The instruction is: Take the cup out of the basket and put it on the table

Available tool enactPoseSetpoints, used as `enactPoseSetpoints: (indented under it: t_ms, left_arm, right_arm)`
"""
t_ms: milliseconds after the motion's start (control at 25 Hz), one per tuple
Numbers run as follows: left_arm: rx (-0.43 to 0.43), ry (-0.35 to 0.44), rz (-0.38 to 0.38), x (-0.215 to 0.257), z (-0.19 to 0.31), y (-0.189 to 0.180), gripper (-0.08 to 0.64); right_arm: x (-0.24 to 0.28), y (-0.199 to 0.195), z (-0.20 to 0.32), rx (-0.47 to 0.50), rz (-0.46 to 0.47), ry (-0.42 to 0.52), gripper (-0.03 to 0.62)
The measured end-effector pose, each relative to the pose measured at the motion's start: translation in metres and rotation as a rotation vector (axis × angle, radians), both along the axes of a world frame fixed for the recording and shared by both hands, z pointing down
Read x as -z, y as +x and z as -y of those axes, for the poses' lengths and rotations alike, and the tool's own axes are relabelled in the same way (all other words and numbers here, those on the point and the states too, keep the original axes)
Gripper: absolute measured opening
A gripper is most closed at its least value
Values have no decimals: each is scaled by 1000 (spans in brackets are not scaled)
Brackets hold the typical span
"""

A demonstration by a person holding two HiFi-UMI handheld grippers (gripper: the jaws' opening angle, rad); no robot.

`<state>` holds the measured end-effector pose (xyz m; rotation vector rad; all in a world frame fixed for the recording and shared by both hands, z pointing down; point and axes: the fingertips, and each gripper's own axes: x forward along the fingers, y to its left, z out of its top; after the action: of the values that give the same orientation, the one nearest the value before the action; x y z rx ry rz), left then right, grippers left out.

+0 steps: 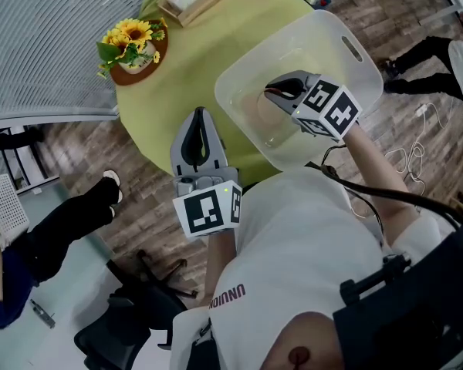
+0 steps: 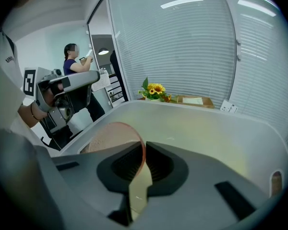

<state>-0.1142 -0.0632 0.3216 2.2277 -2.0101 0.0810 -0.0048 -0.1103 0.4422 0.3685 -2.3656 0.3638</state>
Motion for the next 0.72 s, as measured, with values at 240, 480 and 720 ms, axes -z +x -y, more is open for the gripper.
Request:
enactPoseSetpoints:
  t_ms: [240,480,720]
  left_arm:
    - [-2,1,0,0,0,1,11]
    - [-6,0,1,0,2,0,11]
    - [-9,3,0,1,2,1,11]
  right_arm:
    - [9,3,2,-24,30,15,35]
    - [20,5,5,-51,71,18,35]
    - [30,5,5,-71,121,11,35]
